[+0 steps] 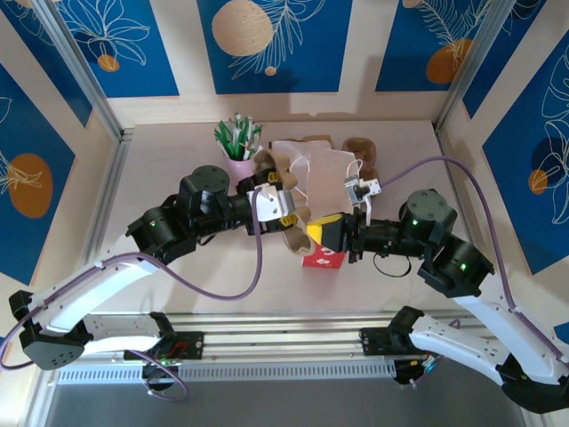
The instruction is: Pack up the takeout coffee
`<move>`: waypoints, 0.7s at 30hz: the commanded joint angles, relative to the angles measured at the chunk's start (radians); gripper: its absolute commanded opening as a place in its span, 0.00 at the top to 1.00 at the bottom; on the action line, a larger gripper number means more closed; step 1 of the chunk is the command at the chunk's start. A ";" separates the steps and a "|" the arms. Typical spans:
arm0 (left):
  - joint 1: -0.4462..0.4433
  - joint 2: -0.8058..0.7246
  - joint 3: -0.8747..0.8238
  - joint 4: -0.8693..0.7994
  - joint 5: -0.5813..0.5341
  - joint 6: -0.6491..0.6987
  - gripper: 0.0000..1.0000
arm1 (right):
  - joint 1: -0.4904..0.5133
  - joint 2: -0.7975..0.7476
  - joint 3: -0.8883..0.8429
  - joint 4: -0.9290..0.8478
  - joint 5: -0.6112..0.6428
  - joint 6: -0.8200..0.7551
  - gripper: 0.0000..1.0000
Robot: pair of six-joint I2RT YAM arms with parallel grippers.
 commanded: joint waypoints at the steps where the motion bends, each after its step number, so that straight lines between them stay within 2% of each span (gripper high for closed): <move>1: -0.008 -0.009 0.024 0.016 -0.019 -0.008 0.35 | 0.015 -0.009 0.022 0.013 0.020 -0.027 1.00; 8: -0.008 -0.010 0.015 0.041 -0.029 -0.017 0.36 | 0.025 -0.023 0.008 0.030 0.046 -0.021 1.00; 17: -0.008 -0.012 0.012 0.053 -0.042 -0.019 0.42 | 0.029 -0.026 0.002 0.035 0.055 -0.014 1.00; 21: -0.009 -0.013 0.012 0.048 -0.048 -0.016 0.46 | 0.029 -0.028 0.003 0.036 0.055 -0.016 0.97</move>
